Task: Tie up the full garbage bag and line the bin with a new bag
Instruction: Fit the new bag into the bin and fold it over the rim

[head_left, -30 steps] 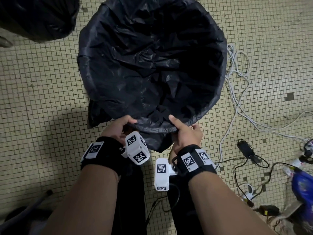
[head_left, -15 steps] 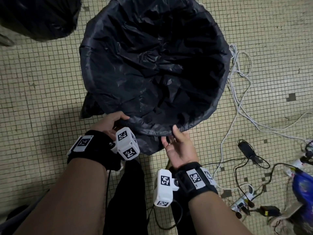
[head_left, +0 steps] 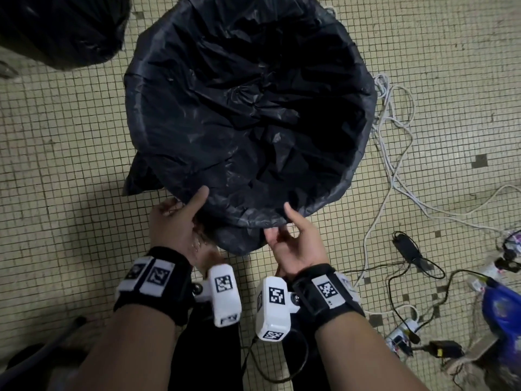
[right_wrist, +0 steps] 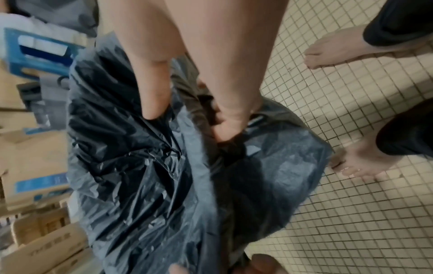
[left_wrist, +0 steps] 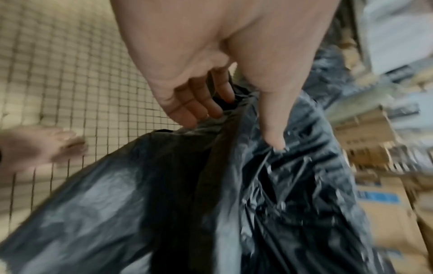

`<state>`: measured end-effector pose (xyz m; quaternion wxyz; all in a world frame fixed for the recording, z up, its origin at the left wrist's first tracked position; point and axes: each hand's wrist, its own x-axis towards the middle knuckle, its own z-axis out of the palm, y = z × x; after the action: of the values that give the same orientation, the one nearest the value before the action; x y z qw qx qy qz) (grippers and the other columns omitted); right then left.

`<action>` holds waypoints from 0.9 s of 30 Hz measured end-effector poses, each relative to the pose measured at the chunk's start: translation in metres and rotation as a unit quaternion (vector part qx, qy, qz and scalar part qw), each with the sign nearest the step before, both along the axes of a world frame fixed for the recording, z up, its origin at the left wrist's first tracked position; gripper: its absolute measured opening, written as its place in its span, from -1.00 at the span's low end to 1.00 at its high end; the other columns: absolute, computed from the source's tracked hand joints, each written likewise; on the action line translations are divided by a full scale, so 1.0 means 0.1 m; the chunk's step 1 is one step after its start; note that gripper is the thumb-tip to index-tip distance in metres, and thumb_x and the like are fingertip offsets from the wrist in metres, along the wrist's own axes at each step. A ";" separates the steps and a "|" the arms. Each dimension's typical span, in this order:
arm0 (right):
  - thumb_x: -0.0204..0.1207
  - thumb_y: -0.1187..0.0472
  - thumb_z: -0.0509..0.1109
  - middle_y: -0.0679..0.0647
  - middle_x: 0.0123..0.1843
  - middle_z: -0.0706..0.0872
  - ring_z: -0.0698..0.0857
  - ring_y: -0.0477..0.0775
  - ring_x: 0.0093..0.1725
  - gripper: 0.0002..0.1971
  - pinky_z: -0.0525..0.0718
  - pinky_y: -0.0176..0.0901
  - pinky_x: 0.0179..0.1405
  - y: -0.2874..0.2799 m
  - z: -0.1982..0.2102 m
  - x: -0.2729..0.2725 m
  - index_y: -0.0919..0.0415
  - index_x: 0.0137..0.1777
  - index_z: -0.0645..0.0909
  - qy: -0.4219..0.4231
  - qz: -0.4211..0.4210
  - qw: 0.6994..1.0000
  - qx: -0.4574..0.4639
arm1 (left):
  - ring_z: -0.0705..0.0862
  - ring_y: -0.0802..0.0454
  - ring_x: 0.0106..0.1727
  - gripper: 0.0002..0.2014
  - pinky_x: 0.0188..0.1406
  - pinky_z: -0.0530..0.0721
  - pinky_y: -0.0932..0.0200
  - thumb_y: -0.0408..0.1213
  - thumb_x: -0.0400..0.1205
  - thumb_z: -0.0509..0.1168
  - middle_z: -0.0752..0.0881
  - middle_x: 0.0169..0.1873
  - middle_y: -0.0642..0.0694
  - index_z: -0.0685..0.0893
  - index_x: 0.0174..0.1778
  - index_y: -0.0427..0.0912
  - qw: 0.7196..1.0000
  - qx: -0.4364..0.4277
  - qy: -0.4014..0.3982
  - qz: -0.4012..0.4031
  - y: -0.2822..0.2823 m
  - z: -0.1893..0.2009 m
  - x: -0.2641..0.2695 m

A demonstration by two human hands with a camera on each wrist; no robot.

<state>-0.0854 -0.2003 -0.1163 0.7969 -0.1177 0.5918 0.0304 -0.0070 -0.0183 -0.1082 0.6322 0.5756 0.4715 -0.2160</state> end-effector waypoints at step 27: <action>0.30 0.57 0.44 0.20 0.24 0.79 0.77 0.25 0.23 -0.36 0.60 0.48 0.31 -0.29 -0.11 0.11 0.00 0.33 0.62 -0.135 0.009 0.991 -0.024 | 0.77 -0.11 0.19 -0.47 0.16 0.79 -0.06 -0.31 0.49 0.57 0.77 0.21 -0.20 0.65 0.39 -0.28 0.984 -0.116 0.132 0.027 -0.31 -0.15 0.06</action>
<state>-0.0741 -0.2291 -0.1275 0.8660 -0.1451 0.4785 0.0074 -0.0013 -0.0491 -0.1232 0.6323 0.4516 0.5381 -0.3266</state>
